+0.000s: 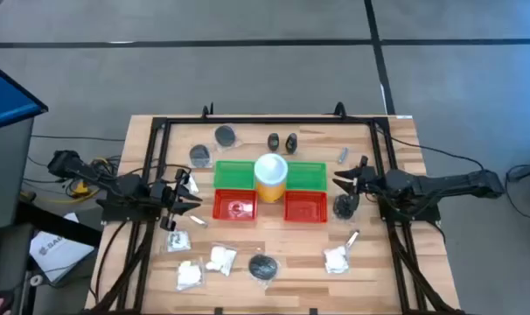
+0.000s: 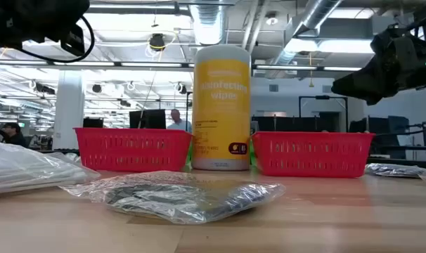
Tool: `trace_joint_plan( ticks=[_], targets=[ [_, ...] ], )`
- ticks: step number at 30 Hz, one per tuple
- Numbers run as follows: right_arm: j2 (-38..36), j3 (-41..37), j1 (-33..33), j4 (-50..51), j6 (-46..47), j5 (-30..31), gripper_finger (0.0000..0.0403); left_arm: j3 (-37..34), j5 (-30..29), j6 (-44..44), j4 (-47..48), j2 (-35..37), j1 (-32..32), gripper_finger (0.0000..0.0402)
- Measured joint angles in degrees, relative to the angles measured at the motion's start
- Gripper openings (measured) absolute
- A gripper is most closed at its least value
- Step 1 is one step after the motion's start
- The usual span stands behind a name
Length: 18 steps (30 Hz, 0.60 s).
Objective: Pick & Place Travel size toiletries
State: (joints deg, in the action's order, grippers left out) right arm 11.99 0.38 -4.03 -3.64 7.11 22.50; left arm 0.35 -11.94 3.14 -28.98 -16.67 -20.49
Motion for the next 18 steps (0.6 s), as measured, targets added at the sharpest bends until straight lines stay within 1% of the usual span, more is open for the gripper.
trace_joint_plan(
  ticks=[14, 16, 18],
  targets=[
    [0.00, 0.01, 0.00, 0.02, 0.00, 0.00, 0.0109, 0.00, -0.22, -0.82, 0.01, 0.01, -0.01, 0.0049],
    [0.00, 0.00, 0.00, 0.02, 0.00, 0.00, 0.0109, -0.01, -2.03, -2.93, 0.03, 0.00, -0.02, 0.0049],
    [0.00, 0.01, 0.00, 0.02, 0.00, 0.01, 0.0109, -0.01, -5.53, -4.59, 0.07, 0.00, -0.02, 0.0049]
  ],
)
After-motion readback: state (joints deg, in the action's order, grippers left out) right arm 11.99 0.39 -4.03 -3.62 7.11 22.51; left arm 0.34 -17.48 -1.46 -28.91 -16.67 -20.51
